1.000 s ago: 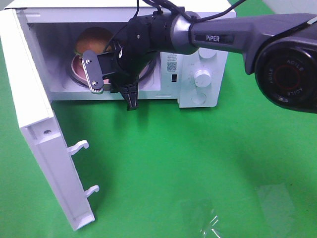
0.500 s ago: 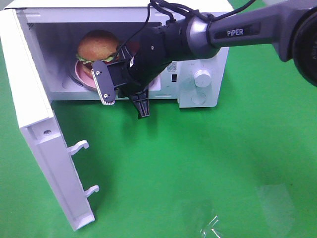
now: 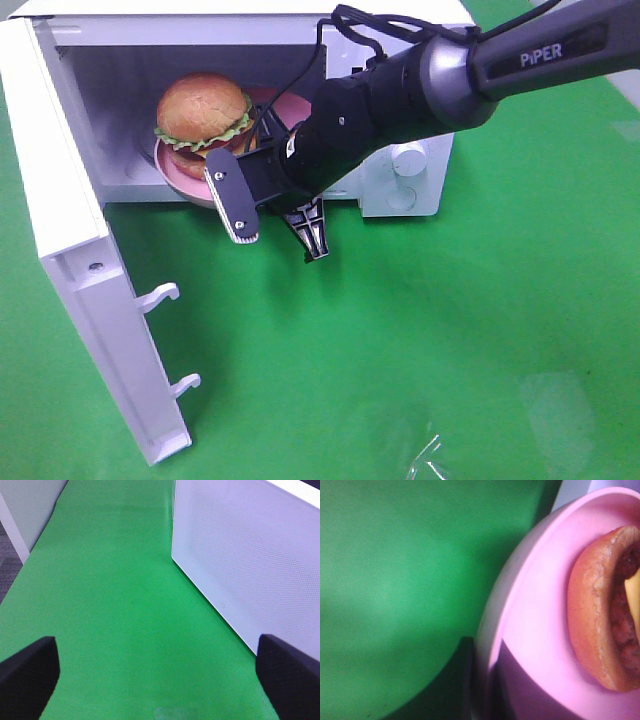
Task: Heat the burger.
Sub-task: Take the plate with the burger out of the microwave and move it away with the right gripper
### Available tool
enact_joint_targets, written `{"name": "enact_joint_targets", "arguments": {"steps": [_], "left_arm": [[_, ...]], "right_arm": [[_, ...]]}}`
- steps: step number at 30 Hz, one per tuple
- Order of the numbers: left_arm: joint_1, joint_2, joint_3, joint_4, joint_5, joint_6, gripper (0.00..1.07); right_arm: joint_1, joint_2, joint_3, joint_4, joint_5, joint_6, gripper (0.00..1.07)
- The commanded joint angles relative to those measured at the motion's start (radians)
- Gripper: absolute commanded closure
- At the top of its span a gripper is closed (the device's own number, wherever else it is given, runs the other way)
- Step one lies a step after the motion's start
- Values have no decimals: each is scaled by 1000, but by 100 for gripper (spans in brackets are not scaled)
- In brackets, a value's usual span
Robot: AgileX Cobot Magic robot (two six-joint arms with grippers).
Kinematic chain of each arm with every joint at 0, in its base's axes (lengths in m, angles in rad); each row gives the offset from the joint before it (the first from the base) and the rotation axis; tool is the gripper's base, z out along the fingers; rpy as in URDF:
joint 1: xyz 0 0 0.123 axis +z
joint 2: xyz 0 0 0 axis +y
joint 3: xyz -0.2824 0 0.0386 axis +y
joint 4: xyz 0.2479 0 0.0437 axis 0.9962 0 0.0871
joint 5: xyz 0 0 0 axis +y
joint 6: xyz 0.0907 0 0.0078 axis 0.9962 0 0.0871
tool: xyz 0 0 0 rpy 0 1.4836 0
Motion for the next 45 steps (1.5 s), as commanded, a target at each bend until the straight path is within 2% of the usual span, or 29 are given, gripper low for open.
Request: {"name": "enact_joint_targets", "arguments": {"steps": [1, 16, 32, 38, 43, 45], "left_arm": [[2, -20, 5, -6, -8, -3, 7], [2, -20, 5, -6, -8, -3, 7], [2, -20, 5, -6, -8, -3, 7], [2, -20, 5, -6, -8, -3, 7], [2, -20, 5, -6, -8, -3, 7], [2, -20, 5, -6, -8, -3, 7]], "right_arm": [[0, -50, 42, -2, -44, -3, 107], [26, -180, 232, 85, -106, -3, 107], [36, -303, 383, 180, -111, 5, 107], [36, -384, 501, 197, -164, 8, 107], [36, -417, 552, 214, -179, 8, 107], [36, -466, 618, 214, -186, 8, 107]]}}
